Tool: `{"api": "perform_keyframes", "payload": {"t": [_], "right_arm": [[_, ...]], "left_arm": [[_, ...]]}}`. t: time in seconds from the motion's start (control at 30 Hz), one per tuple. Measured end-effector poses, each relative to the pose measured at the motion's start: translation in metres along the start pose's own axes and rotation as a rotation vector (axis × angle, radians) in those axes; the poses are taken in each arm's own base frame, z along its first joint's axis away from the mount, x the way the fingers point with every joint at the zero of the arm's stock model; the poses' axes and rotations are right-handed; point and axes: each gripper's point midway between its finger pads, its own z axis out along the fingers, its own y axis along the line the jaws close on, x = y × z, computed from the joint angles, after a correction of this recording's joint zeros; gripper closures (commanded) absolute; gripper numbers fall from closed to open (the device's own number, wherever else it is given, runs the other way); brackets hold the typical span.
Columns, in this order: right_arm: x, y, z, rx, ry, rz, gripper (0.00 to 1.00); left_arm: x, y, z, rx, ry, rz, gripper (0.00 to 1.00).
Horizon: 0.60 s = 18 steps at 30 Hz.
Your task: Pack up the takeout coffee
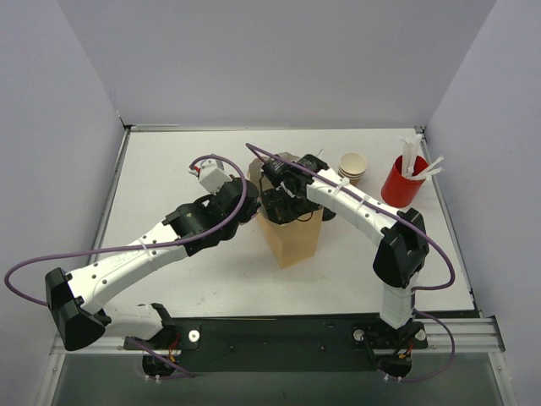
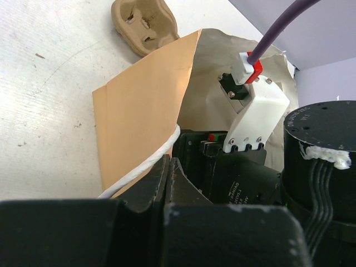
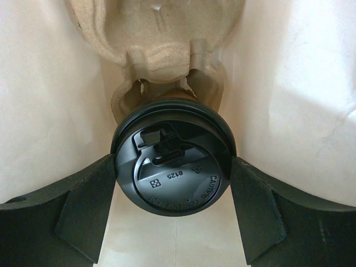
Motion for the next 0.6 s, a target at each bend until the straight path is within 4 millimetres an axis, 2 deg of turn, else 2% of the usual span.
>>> {"api": "perform_keyframes", "payload": {"t": [0.6], "right_arm": [[-0.006, 0.004, 0.022, -0.015, -0.043, 0.018, 0.63]], "left_arm": [[0.000, -0.001, 0.000, 0.000, 0.006, 0.006, 1.00]]}}
